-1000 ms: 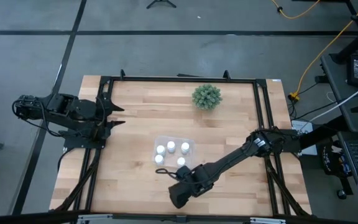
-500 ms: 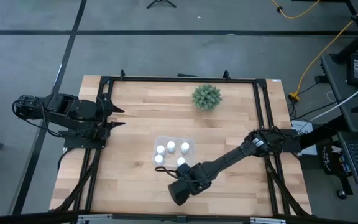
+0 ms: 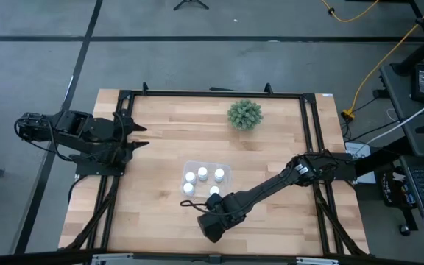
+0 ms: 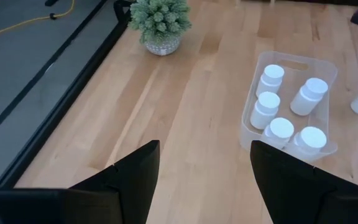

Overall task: Pick and place pill bottles into a basket
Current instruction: Put the white medicine bottle into the transparent bin

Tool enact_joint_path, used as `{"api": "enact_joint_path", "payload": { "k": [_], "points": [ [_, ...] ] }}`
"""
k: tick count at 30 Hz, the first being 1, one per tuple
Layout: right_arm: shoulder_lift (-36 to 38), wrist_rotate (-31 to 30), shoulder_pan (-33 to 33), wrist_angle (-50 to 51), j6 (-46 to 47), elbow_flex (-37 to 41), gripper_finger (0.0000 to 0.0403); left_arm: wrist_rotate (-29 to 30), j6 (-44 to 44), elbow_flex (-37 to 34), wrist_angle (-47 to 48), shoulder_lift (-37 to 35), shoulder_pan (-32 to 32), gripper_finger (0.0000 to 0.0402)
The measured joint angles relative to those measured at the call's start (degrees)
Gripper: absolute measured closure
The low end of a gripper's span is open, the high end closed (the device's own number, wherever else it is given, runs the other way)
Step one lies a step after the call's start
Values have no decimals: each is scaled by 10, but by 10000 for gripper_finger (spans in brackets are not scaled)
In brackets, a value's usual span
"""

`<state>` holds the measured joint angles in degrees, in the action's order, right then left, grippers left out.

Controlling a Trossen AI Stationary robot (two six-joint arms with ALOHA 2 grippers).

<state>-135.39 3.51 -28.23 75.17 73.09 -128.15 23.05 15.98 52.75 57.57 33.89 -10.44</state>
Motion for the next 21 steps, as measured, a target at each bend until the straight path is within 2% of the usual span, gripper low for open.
{"api": "enact_joint_path", "payload": {
  "k": [21],
  "points": [
    [-16,4,-3,-58,-35,0,102,15,23,0,-3,0,0,158]
  ]
}}
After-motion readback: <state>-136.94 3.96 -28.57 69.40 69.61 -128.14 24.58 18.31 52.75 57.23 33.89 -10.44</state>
